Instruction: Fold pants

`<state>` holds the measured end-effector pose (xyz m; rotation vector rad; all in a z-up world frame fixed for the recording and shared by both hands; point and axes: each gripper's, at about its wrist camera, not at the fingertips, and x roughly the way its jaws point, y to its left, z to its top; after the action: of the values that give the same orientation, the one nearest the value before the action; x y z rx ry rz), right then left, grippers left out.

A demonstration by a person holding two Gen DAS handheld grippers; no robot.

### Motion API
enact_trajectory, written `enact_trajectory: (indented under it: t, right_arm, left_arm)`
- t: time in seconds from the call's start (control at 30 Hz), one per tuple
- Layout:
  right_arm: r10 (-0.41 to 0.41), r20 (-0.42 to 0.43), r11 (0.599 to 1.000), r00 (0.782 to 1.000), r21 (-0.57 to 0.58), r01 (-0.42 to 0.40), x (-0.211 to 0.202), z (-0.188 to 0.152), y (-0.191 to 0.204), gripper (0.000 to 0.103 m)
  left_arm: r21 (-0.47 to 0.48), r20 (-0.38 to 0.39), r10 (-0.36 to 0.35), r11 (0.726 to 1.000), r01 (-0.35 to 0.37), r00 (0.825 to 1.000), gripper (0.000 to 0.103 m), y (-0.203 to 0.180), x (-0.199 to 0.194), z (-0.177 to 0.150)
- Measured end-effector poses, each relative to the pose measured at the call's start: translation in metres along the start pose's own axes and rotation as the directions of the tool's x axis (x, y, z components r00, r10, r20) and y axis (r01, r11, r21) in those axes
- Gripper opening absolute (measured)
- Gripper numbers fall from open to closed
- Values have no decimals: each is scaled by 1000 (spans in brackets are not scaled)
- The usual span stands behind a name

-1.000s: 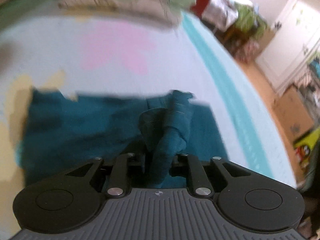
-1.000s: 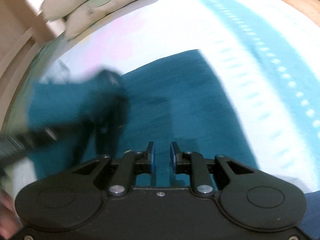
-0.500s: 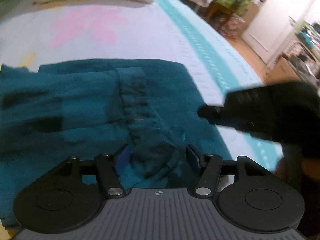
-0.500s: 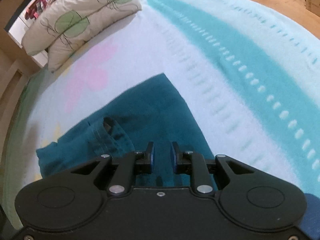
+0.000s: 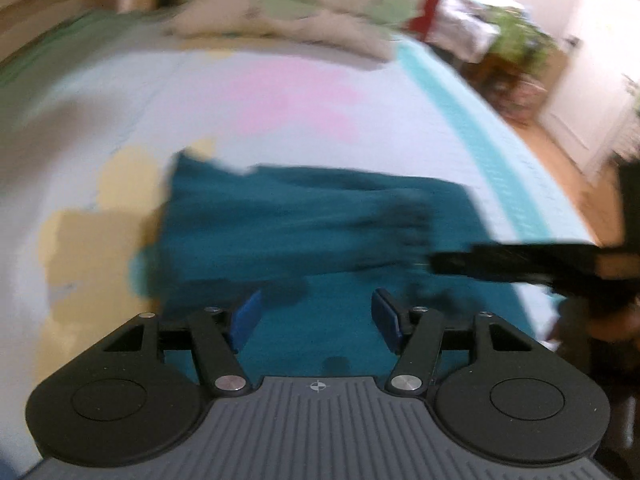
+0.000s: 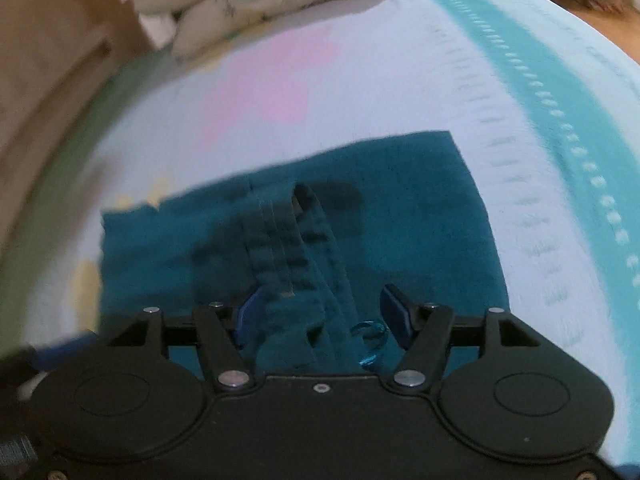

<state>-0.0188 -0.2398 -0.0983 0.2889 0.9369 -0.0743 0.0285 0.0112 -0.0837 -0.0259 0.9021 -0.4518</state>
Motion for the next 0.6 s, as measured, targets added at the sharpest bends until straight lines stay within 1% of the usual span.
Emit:
enact_trajectory:
  t: [0.1,0.17,0.27,0.4,0.43,0.47,0.5,0.53,0.57,0.6]
  right_arm:
    - [-8,-32,1000,999,-5,8,9,-3,-3,73]
    - [1,-59,1000,998,-1,-1,15,-7,-5,74]
    - [39,-63,999,997,15,-38,19,-9,-7,79]
    - [110,-68,994,992,35,-108,20,-9,-12,78]
    - [131,-69,991,989,45,-128,21,-10,-13,74]
    - [155,-75,987,985,56,-151,22,-10,-15,60]
    - [181,-87,982,980,67,-175,22,-10,-16,51]
    - [212,-104,975,972,87,-204,24,-10,-17,34]
    - [228,-112,971,967,104,-217,24,-10,-17,22]
    - [219,-101,974,971,87,-210,20,-11,-13,22]
  left_arm:
    - [-92,-50,20,995,-25,999,59,27,9,-2]
    - [-105,-83,33,994,-41,996,59,40,11,-8]
    - [-86,-138,29,995,-42,990,59,47,26,-16]
    - [5,-117,49,999,-49,992,59,37,28,-19]
    - [22,-114,55,998,-53,992,59,35,27,-20]
    - [33,-112,57,998,-54,992,59,33,27,-20]
    - [37,-110,56,998,-53,992,59,32,27,-20]
    - [29,-106,51,998,-48,993,59,32,25,-20]
    - [15,-104,46,999,-45,994,59,36,24,-19]
    - [-5,-98,40,999,-41,994,59,39,22,-18]
